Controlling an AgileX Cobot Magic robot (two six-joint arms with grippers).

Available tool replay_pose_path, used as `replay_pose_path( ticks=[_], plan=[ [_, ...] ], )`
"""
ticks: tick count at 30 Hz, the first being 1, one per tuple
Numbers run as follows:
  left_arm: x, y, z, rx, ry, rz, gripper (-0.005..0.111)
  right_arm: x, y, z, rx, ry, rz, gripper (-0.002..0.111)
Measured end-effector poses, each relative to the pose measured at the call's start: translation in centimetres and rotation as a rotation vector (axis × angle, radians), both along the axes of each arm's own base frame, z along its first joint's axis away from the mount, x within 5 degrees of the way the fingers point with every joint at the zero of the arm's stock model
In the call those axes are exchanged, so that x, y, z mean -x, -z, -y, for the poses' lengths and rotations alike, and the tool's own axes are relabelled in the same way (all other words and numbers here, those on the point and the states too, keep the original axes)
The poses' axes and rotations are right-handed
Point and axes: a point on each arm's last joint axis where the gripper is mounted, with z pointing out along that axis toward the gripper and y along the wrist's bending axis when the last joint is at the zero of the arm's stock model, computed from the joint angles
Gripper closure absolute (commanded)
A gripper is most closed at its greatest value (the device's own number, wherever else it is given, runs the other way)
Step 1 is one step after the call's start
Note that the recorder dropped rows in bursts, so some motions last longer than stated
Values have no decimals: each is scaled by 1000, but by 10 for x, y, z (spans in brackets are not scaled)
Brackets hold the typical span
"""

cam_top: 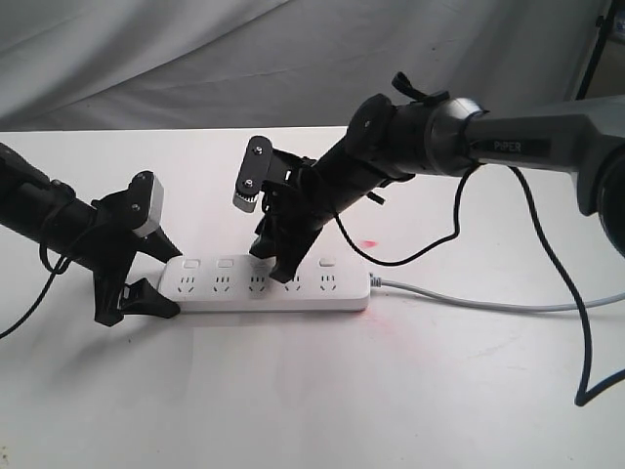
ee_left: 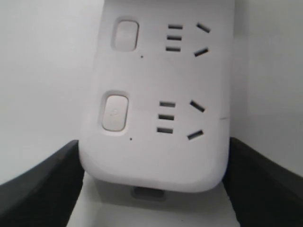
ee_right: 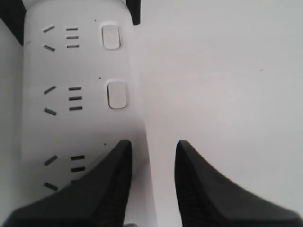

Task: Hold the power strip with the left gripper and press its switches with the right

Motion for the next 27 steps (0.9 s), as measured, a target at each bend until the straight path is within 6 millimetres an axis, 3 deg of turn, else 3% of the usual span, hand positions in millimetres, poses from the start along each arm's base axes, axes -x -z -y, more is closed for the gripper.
replay_pose_path(
  ticks=[27],
  plan=[
    [0,0,0,0,0,0,42,-1,8,-1,-19,23,-19,78]
  ],
)
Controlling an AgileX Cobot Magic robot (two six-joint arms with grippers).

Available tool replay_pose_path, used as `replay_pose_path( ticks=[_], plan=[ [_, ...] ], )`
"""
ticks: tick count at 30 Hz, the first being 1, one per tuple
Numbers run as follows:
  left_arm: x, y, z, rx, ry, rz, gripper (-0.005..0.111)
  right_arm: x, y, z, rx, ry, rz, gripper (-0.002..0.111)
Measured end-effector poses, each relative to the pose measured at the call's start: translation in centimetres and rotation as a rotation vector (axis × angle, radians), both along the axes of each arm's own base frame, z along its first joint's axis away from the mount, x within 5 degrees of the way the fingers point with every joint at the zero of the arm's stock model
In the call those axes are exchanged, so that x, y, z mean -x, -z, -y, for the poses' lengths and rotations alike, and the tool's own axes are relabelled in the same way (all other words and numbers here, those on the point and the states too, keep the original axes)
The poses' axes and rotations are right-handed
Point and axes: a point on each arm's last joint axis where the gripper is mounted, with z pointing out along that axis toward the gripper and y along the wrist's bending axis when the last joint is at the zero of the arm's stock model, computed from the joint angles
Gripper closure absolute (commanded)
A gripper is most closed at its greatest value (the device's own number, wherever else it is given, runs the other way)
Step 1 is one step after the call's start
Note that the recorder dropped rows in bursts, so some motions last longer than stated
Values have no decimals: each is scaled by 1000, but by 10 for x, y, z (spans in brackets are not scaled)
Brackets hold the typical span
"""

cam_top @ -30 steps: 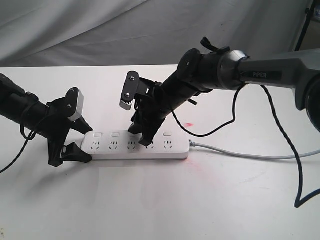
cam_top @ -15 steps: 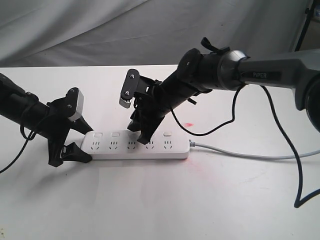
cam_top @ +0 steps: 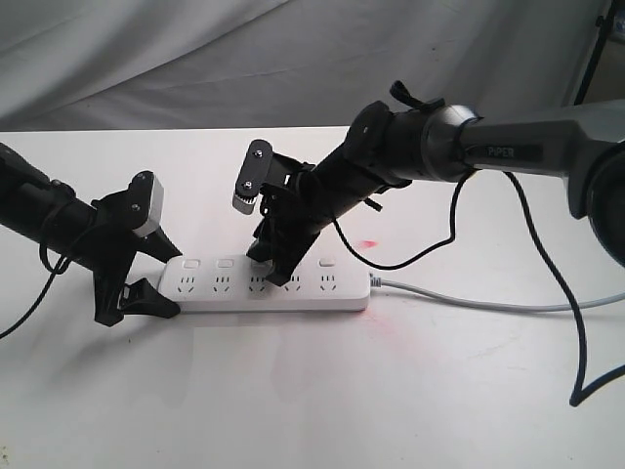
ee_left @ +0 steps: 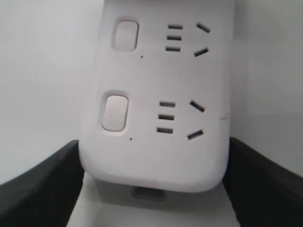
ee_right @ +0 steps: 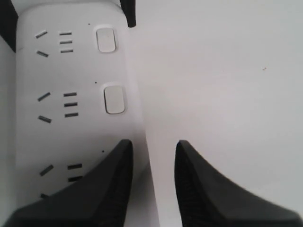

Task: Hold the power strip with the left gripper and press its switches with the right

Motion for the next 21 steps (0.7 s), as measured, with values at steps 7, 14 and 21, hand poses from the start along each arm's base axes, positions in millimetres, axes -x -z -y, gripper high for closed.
replay_pose_path(
  ticks=[7,14,21],
  plan=[
    [0,0,0,0,0,0,42,0,1,0,2,-1,-1,78],
    [0,0,0,0,0,0,42,0,5,-1,-3,5,-12,78],
    [0,0,0,0,0,0,42,1,7,0,2,0,-9,78]
  ],
)
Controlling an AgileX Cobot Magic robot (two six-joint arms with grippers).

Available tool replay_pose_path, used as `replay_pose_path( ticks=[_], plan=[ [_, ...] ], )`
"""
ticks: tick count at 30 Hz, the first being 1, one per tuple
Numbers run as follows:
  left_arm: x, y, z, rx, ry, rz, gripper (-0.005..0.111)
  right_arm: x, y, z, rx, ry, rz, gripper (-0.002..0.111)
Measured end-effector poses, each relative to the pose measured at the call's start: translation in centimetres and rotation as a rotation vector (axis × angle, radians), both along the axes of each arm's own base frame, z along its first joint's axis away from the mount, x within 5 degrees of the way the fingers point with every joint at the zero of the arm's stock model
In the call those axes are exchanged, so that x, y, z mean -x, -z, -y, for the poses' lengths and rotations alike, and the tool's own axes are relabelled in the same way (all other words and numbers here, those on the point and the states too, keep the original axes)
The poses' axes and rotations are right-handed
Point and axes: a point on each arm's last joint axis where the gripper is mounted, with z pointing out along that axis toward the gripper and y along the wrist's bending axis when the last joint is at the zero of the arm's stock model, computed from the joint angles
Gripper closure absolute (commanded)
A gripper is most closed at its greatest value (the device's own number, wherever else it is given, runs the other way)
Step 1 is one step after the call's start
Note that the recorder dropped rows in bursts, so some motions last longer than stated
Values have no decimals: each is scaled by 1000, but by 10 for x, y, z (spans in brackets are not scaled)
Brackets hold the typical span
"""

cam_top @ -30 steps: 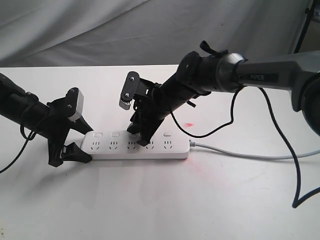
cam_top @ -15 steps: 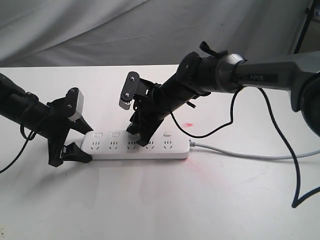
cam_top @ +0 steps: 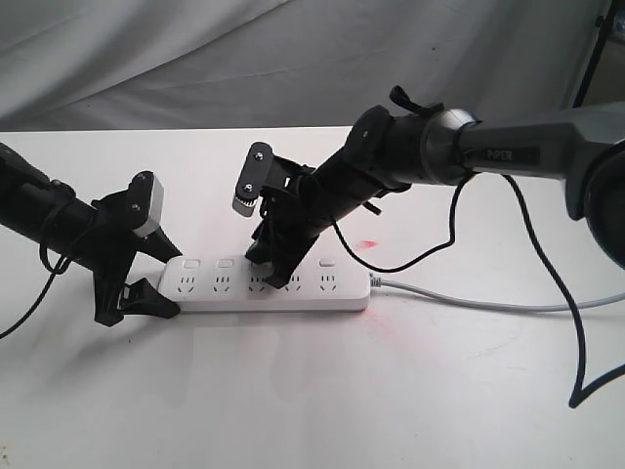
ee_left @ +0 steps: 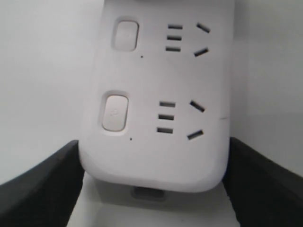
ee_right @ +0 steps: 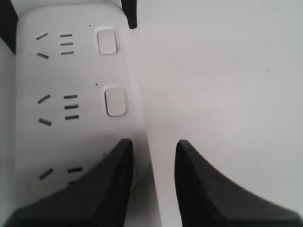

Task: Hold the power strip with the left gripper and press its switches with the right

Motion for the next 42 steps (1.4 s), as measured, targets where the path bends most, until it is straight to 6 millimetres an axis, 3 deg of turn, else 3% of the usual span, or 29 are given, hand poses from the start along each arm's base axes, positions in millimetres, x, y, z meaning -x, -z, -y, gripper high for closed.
replay_pose_path(
  ticks=[12,16,25,32,42],
  plan=[
    [0,0,0,0,0,0,42,4,1,2,-5,17,4,78],
    [0,0,0,0,0,0,42,7,-9,4,17,-14,26,78],
    [0,0,0,0,0,0,42,12,-51,10,5,-46,82,78],
    [0,0,0,0,0,0,42,10,-36,36,35,9,39,78],
    [0,0,0,0,0,0,42,12,-28,38,29,52,33,78]
  ],
)
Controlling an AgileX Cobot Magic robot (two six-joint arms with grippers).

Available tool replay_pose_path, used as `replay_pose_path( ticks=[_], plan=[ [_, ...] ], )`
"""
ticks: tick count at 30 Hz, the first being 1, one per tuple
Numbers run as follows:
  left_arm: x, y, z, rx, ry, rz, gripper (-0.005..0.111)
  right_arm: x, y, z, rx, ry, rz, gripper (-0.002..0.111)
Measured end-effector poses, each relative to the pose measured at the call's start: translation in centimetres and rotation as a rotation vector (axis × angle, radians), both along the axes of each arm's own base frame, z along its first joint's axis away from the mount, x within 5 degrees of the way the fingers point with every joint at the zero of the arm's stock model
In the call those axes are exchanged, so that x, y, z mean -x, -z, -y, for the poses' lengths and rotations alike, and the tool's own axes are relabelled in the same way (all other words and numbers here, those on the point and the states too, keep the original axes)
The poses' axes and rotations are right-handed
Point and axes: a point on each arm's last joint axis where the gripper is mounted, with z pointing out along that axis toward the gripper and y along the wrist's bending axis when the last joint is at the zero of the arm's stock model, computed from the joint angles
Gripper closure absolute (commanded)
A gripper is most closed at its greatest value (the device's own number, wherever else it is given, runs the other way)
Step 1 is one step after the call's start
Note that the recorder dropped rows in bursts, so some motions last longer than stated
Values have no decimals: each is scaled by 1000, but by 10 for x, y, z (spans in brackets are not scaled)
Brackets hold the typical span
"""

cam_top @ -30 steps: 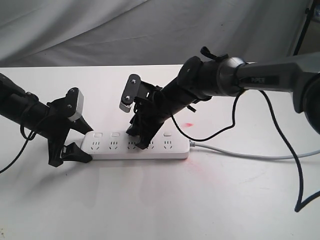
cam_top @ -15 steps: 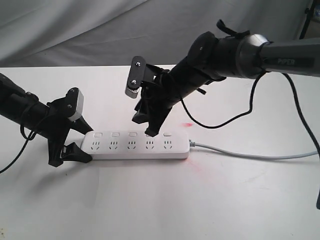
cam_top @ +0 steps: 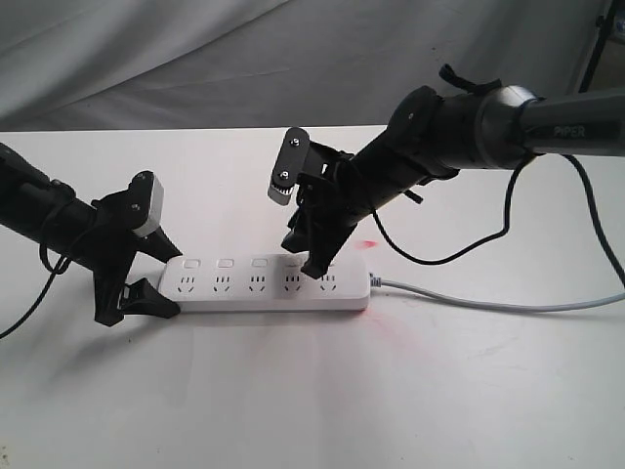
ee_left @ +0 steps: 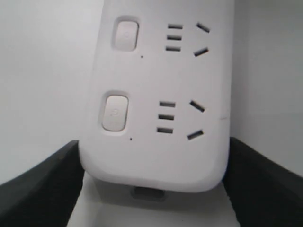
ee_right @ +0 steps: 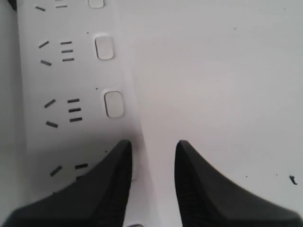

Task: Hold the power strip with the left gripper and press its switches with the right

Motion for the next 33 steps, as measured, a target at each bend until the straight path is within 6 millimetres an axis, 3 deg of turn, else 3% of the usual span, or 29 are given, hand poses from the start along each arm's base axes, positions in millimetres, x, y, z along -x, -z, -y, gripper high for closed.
replay_pose_path(
  ticks=[7,33],
  plan=[
    [0,0,0,0,0,0,42,-2,15,-1,-7,21,-24,78],
    [0,0,0,0,0,0,42,-3,20,-1,1,-2,-6,78]
  ],
)
